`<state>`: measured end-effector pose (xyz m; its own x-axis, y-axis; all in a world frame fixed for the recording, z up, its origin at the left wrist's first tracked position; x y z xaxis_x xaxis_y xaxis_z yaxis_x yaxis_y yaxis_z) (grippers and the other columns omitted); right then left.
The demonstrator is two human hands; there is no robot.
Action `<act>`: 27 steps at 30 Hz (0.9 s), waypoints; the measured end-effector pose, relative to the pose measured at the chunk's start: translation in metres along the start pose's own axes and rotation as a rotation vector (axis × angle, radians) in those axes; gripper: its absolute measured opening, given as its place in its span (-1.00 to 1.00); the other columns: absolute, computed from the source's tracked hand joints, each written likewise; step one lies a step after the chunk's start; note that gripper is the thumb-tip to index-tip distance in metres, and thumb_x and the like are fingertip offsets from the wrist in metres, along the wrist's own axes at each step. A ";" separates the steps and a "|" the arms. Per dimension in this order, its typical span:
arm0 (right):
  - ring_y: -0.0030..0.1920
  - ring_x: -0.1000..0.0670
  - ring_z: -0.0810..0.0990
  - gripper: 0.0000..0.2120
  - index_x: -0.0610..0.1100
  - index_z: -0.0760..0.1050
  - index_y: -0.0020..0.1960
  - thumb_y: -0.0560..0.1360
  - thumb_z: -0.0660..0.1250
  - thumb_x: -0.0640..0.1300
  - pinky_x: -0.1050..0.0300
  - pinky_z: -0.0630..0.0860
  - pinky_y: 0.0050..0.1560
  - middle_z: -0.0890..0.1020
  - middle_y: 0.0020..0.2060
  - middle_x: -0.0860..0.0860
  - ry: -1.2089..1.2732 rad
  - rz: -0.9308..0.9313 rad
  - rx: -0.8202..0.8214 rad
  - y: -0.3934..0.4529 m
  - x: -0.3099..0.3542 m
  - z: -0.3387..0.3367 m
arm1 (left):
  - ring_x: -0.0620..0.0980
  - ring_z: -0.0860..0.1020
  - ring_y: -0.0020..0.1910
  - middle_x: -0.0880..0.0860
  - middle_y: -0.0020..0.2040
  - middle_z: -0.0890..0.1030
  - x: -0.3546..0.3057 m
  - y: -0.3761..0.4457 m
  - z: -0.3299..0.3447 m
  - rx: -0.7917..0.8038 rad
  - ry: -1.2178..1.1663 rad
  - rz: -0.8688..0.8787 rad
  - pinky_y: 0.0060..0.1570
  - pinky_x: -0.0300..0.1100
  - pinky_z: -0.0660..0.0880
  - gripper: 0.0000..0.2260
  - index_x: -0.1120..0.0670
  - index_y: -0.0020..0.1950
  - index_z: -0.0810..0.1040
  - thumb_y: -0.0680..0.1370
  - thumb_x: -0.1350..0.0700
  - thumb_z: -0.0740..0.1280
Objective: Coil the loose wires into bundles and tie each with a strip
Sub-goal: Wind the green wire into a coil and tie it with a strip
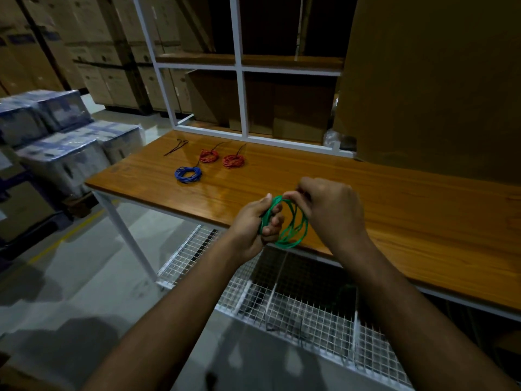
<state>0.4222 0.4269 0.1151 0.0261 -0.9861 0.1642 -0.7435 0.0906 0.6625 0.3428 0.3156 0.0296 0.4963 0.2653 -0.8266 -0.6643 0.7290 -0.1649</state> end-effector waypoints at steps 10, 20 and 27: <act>-0.44 -0.03 0.38 -0.56 -0.06 0.50 -0.28 0.62 0.16 0.20 0.03 0.31 -0.40 0.43 -0.47 0.01 0.671 0.382 0.417 -0.014 -0.063 0.069 | -0.19 0.19 -0.63 -0.08 -0.51 0.25 -0.007 -0.013 -0.002 0.111 -0.220 -0.086 -0.60 -0.33 0.07 -0.65 0.06 -0.29 0.38 0.66 -0.04 0.11; -0.25 -0.05 0.64 -0.93 -0.20 0.52 0.00 0.61 0.27 -0.27 0.03 0.57 -0.16 0.58 -0.25 -0.11 1.388 0.984 0.550 -0.124 -0.067 0.121 | -0.19 0.18 -0.61 -0.10 -0.50 0.24 -0.047 -0.012 -0.027 -0.040 -0.183 0.113 -0.63 -0.34 0.08 -0.67 0.04 -0.23 0.34 0.70 -0.02 0.06; -0.42 0.19 0.56 -0.85 -0.02 0.61 -0.12 0.59 0.33 -0.05 0.18 0.49 -0.37 0.66 -0.33 0.07 0.472 0.390 0.681 -0.097 0.003 0.071 | -0.18 0.18 -0.62 -0.10 -0.51 0.25 -0.038 0.001 -0.023 -0.085 -0.085 0.120 -0.63 -0.34 0.12 -0.67 0.03 -0.22 0.32 0.71 -0.03 0.04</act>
<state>0.4467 0.4053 -0.0004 -0.1506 -0.7299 0.6667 -0.9864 0.1555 -0.0525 0.3100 0.2917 0.0485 0.4539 0.4018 -0.7953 -0.7646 0.6340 -0.1160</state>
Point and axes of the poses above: each hand's wrist, its own y-axis towards the middle knuckle, its own z-axis out of the palm, x = y × z, the point moved 5 cm from there along y, towards the middle knuckle
